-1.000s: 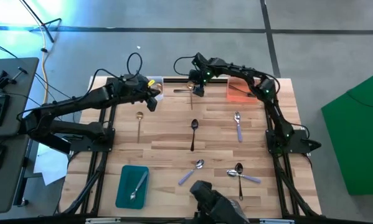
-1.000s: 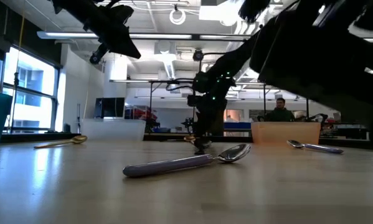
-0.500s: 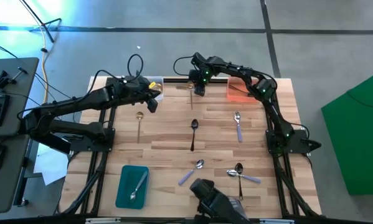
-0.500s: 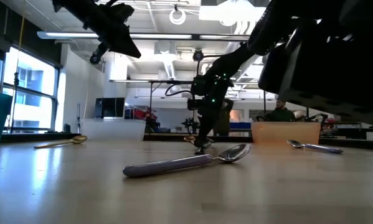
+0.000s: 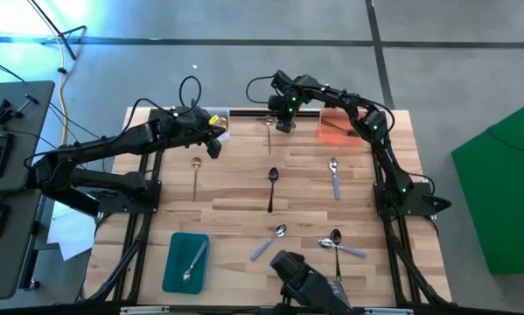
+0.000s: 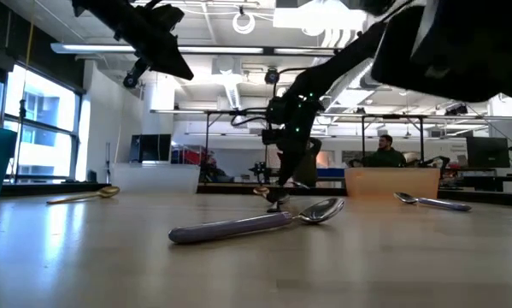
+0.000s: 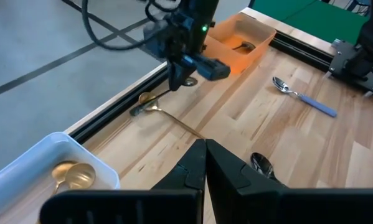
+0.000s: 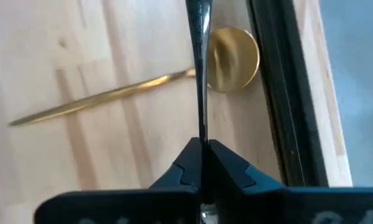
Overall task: Sort silverware by color (type)
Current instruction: Put the top black spoon into the orange bin
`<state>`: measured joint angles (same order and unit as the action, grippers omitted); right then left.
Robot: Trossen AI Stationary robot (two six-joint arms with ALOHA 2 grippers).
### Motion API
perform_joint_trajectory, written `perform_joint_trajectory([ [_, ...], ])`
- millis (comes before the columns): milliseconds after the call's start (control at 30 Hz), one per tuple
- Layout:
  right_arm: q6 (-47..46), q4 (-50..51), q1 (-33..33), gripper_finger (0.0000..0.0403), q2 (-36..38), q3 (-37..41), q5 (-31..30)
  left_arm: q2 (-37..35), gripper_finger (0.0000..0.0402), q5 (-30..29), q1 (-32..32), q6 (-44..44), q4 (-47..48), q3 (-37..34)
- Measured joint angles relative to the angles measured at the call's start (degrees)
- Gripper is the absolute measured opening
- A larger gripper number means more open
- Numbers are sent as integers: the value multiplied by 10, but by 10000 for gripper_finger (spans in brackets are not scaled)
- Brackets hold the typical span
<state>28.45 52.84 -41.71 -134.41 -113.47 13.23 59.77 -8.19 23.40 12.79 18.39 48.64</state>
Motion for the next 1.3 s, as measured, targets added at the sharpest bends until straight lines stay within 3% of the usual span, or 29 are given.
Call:
perform_joint_trajectory([
  [300, -41, 79, -23, 3, 22, -10, 67, 0, 0, -1, 0, -10, 0, 0],
  [700, 23, 195, -99, 1, 190, 4, 21, 0, 0, -2, -19, -9, -3, 0],
  [833, 34, 198, -153, 1, 252, 70, 11, 0, 0, -4, -28, -10, -3, 0],
  [1000, 49, 166, -207, 1, 329, 210, 0, 0, 0, -16, -34, -10, -3, 0],
  [1133, 60, 93, -214, 1, 372, 322, -12, 0, 0, -16, -33, -10, -3, 0],
  [1300, 55, 50, -194, 1, 381, 383, -34, 0, 0, -16, -33, -10, -4, 0],
])
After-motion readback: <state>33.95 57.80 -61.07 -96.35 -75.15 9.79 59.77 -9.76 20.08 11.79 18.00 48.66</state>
